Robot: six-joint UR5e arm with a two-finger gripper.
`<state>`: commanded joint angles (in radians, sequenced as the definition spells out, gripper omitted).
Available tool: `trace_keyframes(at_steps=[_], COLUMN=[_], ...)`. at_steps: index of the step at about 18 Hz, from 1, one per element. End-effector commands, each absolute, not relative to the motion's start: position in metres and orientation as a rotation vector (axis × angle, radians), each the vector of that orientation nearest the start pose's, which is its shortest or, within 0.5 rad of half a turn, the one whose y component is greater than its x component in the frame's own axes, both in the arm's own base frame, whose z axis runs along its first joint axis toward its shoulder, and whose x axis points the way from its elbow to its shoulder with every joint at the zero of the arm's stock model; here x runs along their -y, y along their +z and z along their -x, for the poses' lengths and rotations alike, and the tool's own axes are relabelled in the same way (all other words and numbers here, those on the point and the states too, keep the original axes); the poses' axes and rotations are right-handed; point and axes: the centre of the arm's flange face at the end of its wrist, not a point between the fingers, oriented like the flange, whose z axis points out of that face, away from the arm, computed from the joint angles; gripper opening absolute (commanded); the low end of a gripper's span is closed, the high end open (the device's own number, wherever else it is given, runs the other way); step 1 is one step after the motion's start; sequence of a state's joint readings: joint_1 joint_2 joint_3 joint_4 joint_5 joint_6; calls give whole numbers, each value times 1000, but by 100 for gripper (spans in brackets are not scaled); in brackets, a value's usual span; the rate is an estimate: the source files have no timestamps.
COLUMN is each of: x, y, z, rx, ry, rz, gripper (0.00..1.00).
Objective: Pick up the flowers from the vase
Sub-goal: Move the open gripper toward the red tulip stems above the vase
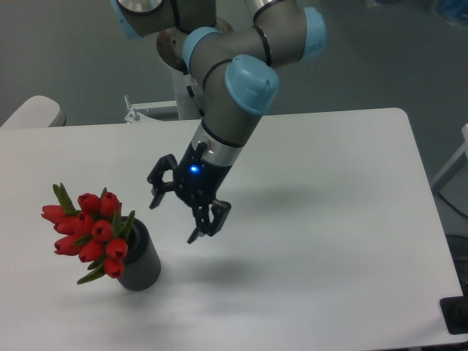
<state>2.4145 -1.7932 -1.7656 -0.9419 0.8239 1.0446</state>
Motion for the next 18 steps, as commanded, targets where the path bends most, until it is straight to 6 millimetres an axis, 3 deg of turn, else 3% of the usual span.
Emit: trace_keyframes(at_steps=[5,9,18], x=[-533,-541,-549], y=[374,352,344], z=[277,270,260], rx=[-400,-545,-564], ry=[-367,-311,-345], rz=[2242,2183,2148], gripper=[100,100,100])
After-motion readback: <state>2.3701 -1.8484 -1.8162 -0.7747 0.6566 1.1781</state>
